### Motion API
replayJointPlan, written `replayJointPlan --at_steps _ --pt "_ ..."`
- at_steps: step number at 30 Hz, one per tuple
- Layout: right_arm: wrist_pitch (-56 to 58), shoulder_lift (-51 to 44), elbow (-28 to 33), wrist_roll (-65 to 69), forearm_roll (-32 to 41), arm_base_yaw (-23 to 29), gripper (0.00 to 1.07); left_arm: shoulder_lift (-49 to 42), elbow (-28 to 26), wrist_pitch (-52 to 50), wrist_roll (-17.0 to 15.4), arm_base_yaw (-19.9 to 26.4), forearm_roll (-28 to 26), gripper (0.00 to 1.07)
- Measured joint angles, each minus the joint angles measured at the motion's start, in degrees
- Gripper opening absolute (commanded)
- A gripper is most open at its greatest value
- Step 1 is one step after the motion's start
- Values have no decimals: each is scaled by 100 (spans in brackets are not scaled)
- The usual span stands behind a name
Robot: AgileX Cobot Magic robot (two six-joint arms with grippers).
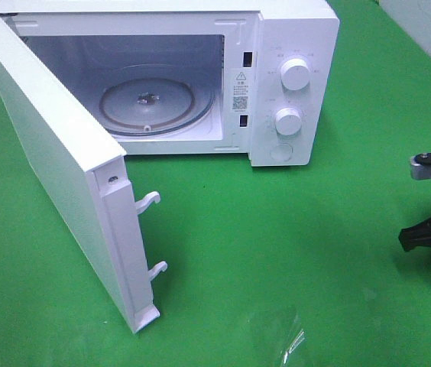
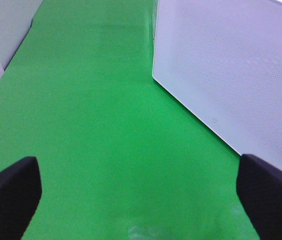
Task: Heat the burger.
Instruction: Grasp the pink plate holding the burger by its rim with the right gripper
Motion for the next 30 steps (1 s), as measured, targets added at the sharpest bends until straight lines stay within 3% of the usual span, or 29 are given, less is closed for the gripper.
replayJointPlan --at_steps 15,23,30 --pt "264 -103 -34 69 -195 92 0 0 0 0 0 0 0 98" --pt "865 -166 -17 1255 -1226 739 0 0 0 0 0 0 0 98" --pt "1146 -218 -17 1553 -1421 1163 0 0 0 0 0 0 0 98"
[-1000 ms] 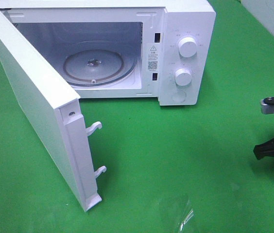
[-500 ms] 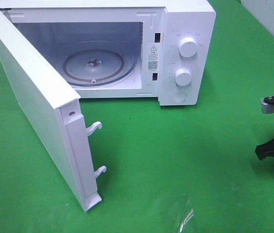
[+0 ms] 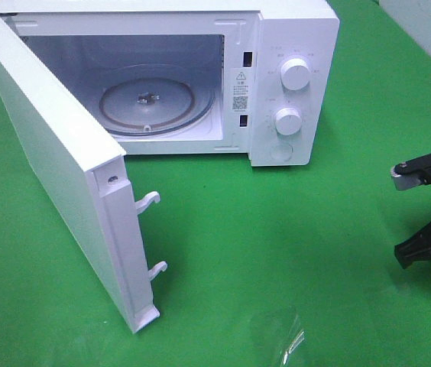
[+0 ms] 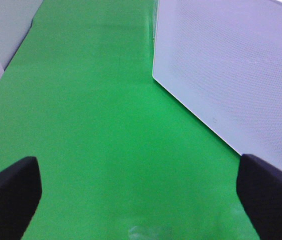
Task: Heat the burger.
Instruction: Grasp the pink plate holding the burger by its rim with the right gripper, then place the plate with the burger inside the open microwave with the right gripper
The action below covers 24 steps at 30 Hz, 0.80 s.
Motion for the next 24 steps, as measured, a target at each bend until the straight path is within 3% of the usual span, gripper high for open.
replayJointPlan --at_steps 11,24 --pt "269 -510 453 481 -298 796 0 0 0 0 0 0 0 98" --pt "768 -1415 837 556 -390 2120 0 0 0 0 0 0 0 98"
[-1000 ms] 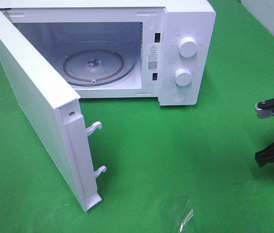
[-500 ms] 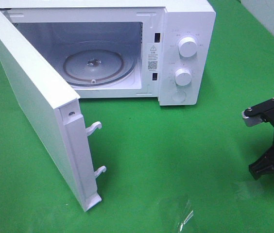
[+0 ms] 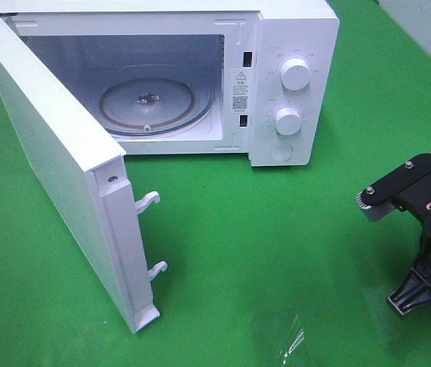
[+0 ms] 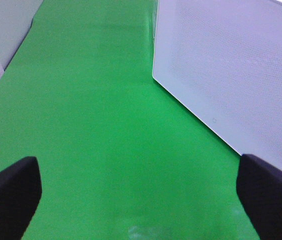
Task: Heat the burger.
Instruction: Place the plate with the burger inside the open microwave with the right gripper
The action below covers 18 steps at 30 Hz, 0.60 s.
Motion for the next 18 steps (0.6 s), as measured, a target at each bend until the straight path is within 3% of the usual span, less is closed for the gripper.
replayJointPlan --at_steps 6,7,16,18 --pt "109 -395 149 46 6 498 0 0 0 0 0 0 0 98" --pt "183 -510 178 46 6 791 0 0 0 0 0 0 0 98" --pt "390 -539 183 29 11 1306 0 0 0 0 0 0 0 98" --pt "453 -539 189 -11 -57 1748 0 0 0 0 0 0 0 98"
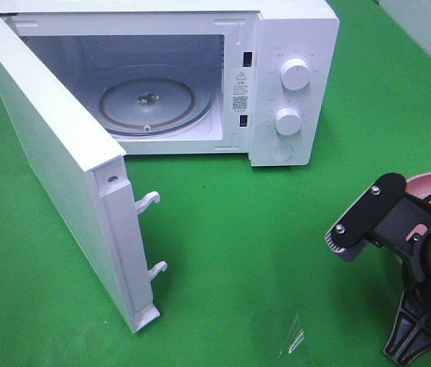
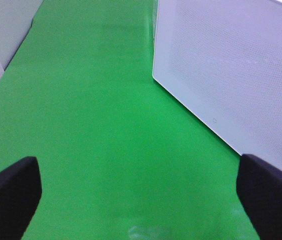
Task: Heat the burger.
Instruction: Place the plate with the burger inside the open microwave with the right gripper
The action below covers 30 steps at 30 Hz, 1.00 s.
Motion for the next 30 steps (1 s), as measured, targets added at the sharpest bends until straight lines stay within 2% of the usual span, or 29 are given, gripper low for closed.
replayJointPlan --at_steps 11,26,30 --pt "80 0 0 -138 -590 791 0 0 0 0 0 0 0 98" --pt "-590 0 0 -2000 -1043 871 0 0 0 0 0 0 0 98" --pt "-716 0 0 -2154 -1192 877 0 0 0 0 0 0 0 98"
